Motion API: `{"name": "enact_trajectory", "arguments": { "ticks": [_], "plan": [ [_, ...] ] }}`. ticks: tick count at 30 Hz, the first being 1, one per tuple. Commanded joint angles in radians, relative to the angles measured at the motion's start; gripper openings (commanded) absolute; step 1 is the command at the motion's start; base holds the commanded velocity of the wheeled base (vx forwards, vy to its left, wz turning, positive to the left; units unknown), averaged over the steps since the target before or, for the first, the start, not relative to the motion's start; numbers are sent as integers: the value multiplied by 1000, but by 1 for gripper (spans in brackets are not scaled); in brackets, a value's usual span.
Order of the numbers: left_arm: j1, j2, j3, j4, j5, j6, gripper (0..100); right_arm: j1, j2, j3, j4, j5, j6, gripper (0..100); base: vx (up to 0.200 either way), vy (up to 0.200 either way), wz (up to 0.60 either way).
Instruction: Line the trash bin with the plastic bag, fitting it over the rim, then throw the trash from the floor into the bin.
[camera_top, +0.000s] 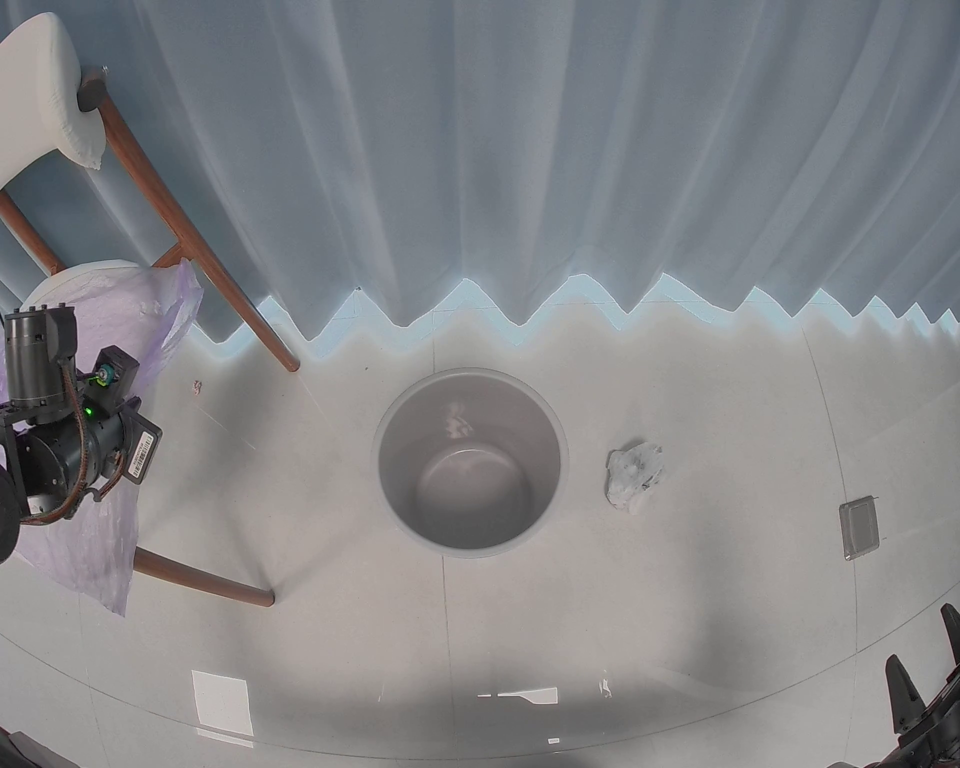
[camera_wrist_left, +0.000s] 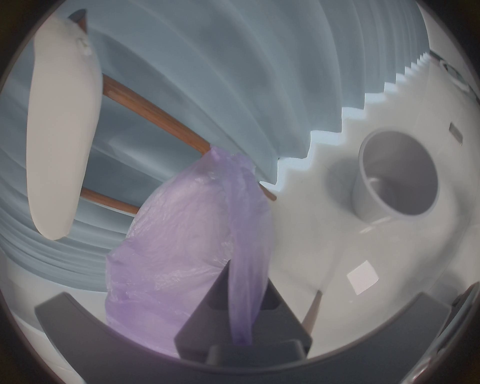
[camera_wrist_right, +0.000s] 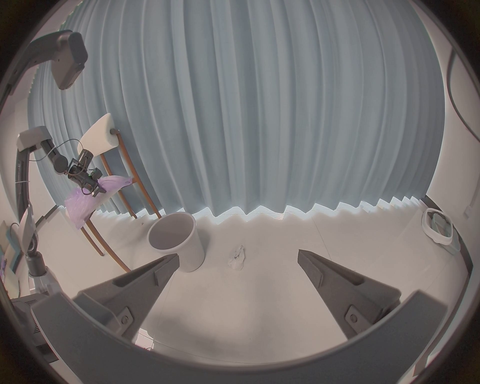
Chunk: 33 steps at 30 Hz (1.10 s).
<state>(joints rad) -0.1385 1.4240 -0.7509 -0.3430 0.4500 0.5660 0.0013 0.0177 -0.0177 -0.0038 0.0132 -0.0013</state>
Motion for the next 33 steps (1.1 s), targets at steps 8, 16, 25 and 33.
{"name": "enact_trajectory", "arguments": {
  "ticks": [8,16,25,33],
  "plan": [
    [-12,-155,-1,42,-200,-342,0,0,-18,18,-1,1,0,100,0,0,0],
    [7,-237,25,73,-458,-528,0,0,-18,18,-1,-1,0,100,0,0,0],
    [34,-281,30,65,-671,-810,0,0,-18,18,-1,1,-3,100,0,0,0],
    [28,-281,15,-116,-766,-1052,0,0,-18,18,-1,1,-3,100,0,0,0]
  ]
}}
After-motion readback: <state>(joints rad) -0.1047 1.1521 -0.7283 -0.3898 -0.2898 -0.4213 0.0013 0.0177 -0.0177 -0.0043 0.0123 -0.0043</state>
